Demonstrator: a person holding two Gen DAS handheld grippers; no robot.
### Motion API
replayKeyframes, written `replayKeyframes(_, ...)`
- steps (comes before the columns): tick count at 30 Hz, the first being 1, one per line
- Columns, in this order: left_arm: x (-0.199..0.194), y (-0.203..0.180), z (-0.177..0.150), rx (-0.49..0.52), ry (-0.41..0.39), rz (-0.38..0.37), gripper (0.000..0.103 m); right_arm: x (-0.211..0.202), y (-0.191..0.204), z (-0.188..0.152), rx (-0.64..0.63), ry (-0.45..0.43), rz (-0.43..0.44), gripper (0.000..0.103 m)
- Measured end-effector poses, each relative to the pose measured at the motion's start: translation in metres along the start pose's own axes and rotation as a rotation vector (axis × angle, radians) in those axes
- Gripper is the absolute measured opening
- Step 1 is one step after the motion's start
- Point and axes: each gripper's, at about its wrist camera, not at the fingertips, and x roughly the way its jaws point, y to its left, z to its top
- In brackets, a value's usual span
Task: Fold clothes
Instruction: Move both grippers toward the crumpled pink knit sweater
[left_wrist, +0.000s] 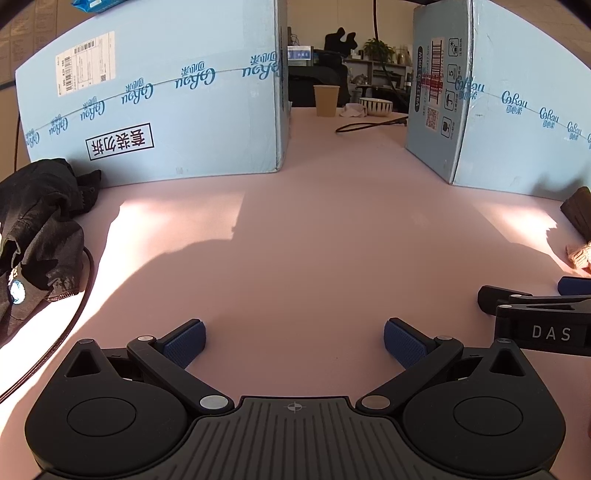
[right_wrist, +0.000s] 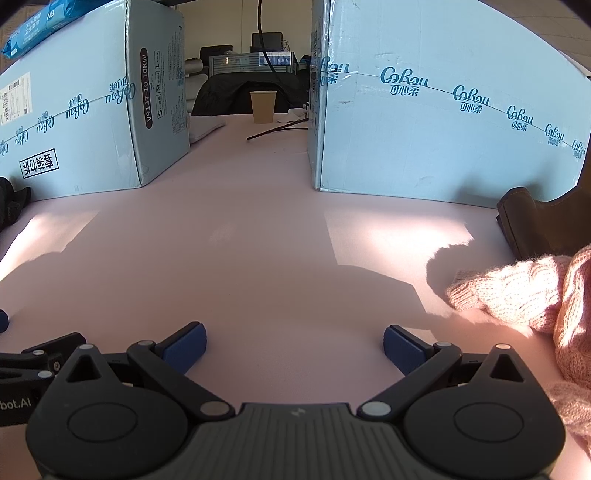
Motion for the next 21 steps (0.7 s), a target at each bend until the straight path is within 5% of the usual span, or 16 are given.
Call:
replayKeyframes(17, 0.034, 0.168, 0.016, 0.021, 0.008, -0.004, 0.103, -0.008, -0.007, -0.004, -0.011, 0.029, 0.056, 0.103)
replayKeyframes(21, 0.039, 0.221, 0.023, 0.050, 0.061, -0.080, 0.103, -0.025, -0.020, -0.011, 0.000, 0.022, 0.131, 0.103)
